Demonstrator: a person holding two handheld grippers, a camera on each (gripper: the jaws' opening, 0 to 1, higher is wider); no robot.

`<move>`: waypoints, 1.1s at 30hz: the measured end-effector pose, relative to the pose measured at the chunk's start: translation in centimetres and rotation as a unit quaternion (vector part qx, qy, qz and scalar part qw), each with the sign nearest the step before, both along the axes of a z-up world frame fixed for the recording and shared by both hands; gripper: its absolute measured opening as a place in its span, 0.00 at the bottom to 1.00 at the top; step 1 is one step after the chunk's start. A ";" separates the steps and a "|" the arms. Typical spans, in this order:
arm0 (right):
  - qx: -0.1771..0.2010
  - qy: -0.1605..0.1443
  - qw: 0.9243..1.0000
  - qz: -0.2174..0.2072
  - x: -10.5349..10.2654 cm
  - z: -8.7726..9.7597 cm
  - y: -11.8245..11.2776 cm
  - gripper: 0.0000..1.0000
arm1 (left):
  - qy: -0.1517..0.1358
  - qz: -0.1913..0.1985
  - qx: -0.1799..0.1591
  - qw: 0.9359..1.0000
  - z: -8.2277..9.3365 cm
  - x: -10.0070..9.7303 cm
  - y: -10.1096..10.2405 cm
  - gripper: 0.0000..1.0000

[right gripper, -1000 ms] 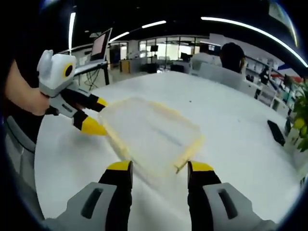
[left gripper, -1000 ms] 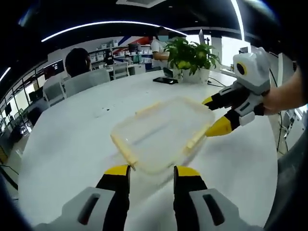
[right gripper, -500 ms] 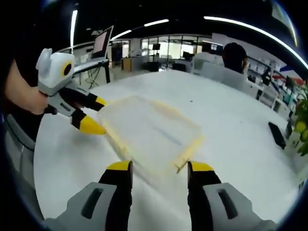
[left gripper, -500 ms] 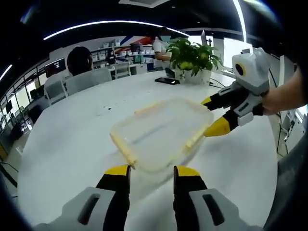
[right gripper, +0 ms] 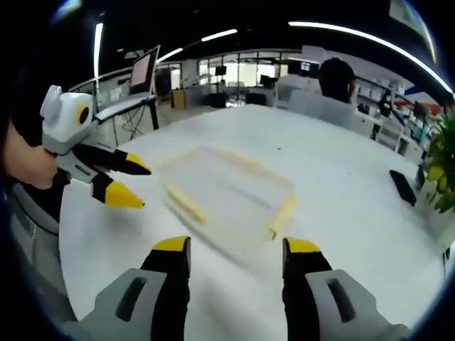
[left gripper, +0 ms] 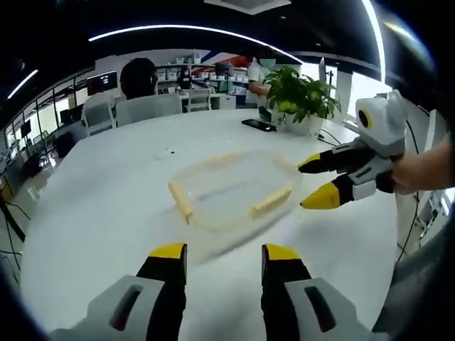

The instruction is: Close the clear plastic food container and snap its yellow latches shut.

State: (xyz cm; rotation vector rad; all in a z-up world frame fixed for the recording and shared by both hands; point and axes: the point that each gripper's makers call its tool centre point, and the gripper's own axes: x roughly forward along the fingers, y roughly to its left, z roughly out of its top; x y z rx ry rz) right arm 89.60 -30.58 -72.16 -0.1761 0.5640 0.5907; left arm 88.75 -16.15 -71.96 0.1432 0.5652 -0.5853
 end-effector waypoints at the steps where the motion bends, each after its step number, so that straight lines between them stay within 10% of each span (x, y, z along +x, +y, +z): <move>1: -0.001 -0.001 1.000 -0.002 -0.3 0.2 -0.1 0.49 | -0.002 0.004 -0.004 1.000 0.3 -0.2 0.1 0.35; 33: 0.032 -0.021 0.998 -0.049 -9.5 4.3 -1.5 0.51 | -0.017 0.041 -0.017 0.999 4.4 -10.4 4.3 0.35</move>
